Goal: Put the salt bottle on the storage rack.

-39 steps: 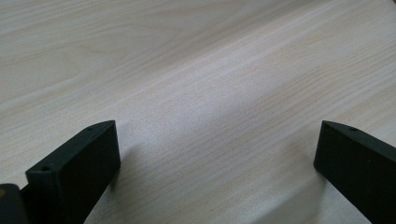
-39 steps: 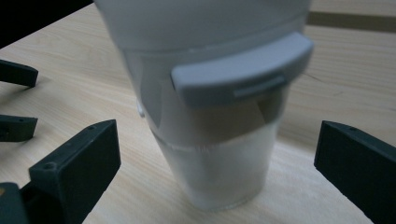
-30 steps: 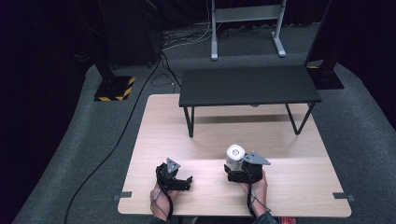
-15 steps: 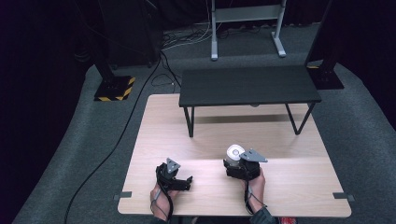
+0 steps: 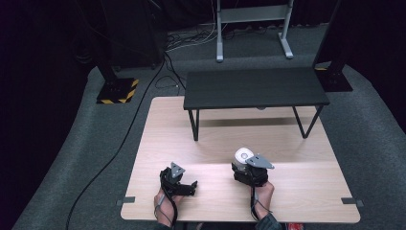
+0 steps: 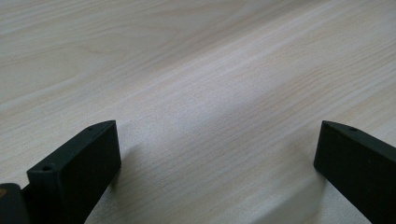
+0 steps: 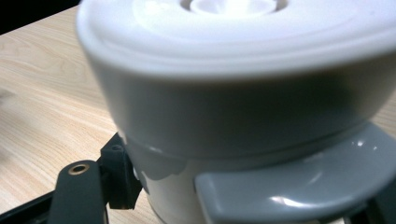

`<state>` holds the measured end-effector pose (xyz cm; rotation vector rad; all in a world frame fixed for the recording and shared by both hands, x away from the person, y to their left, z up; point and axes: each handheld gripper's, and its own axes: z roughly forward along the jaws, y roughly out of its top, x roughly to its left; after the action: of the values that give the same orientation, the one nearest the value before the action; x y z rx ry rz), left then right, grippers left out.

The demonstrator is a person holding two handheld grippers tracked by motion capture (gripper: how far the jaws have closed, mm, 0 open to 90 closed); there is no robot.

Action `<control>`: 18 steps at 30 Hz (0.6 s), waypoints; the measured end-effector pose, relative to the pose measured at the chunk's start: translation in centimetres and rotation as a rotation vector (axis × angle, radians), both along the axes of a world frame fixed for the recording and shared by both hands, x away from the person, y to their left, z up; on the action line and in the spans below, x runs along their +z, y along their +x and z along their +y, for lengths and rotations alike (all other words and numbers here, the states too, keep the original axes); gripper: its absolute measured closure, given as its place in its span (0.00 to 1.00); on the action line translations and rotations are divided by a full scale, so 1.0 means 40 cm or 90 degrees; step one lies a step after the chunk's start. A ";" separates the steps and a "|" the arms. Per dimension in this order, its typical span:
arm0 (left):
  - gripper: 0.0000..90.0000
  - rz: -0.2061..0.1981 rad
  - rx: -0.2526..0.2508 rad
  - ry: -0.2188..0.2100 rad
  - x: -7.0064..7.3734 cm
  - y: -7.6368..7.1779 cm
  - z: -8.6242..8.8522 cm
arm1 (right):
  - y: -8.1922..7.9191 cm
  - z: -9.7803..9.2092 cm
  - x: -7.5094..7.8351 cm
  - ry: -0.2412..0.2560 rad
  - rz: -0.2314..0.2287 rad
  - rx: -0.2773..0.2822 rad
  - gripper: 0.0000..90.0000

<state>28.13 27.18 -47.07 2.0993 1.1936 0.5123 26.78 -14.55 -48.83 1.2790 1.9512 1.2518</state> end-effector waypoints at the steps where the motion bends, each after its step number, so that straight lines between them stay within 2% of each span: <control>1: 0.00 0.000 0.000 0.000 0.000 0.000 0.000 | 0.000 -0.001 0.000 -0.001 0.000 0.000 0.31; 7: 0.00 0.000 0.000 0.000 0.000 0.000 0.000 | -0.009 -0.003 0.002 -0.004 -0.007 -0.004 0.31; 18: 0.00 0.000 0.000 0.000 0.000 0.000 0.000 | -0.021 -0.022 0.011 0.001 0.008 -0.020 0.31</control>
<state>28.12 27.17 -47.08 2.0988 1.1932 0.5128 25.95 -15.42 -48.40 1.3153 1.9322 1.2330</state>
